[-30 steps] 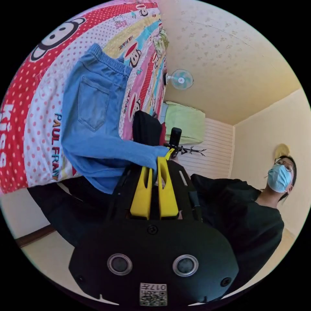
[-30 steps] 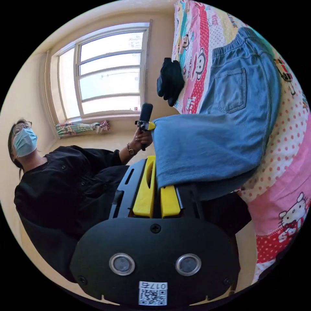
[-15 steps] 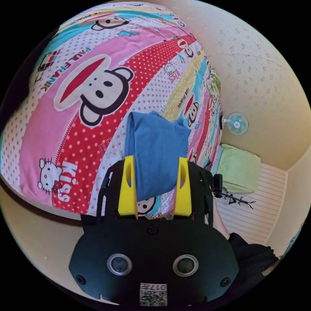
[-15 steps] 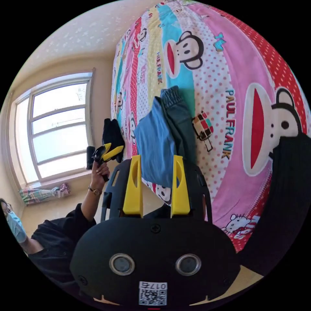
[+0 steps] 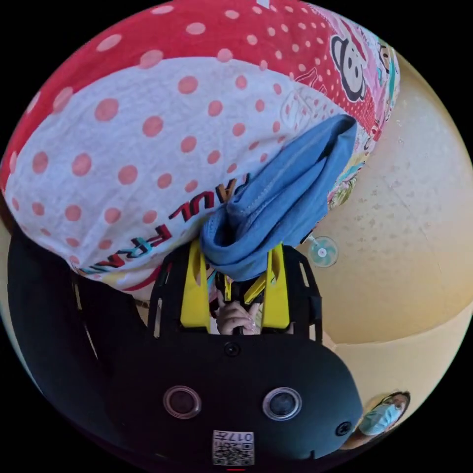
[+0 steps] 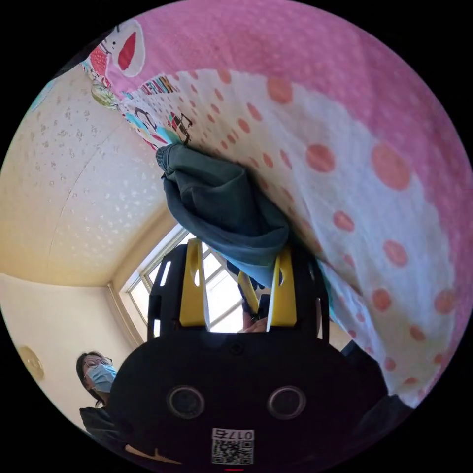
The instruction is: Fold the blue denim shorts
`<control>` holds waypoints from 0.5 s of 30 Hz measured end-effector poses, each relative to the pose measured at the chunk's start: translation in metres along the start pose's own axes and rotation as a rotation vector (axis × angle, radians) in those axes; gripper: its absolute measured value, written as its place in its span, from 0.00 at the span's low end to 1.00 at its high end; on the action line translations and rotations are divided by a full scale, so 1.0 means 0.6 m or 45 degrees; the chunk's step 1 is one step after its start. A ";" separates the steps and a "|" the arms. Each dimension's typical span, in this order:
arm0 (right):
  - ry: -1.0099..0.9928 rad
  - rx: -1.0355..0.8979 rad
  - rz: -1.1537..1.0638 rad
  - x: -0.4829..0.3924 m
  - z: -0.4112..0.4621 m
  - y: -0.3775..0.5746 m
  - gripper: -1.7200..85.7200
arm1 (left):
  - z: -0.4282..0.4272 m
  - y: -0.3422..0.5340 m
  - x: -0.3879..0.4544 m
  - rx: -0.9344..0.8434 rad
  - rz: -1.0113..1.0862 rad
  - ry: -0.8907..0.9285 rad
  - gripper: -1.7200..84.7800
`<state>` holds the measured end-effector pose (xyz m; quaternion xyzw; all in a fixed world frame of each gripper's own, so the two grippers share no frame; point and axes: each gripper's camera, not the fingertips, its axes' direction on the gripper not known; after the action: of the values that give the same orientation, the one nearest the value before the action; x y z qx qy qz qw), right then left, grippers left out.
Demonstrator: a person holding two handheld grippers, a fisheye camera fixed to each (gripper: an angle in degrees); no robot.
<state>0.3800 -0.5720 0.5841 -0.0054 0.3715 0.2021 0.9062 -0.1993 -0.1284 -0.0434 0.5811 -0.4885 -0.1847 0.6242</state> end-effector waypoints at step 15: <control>-0.725 0.325 -0.123 -0.008 -0.054 0.144 0.16 | -0.125 0.193 0.248 -0.317 0.716 0.177 0.07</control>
<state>0.3231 -0.4996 0.5759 0.1475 0.1246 0.1040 0.9757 -0.1088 -0.1766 0.1316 0.3538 -0.5597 -0.0230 0.7490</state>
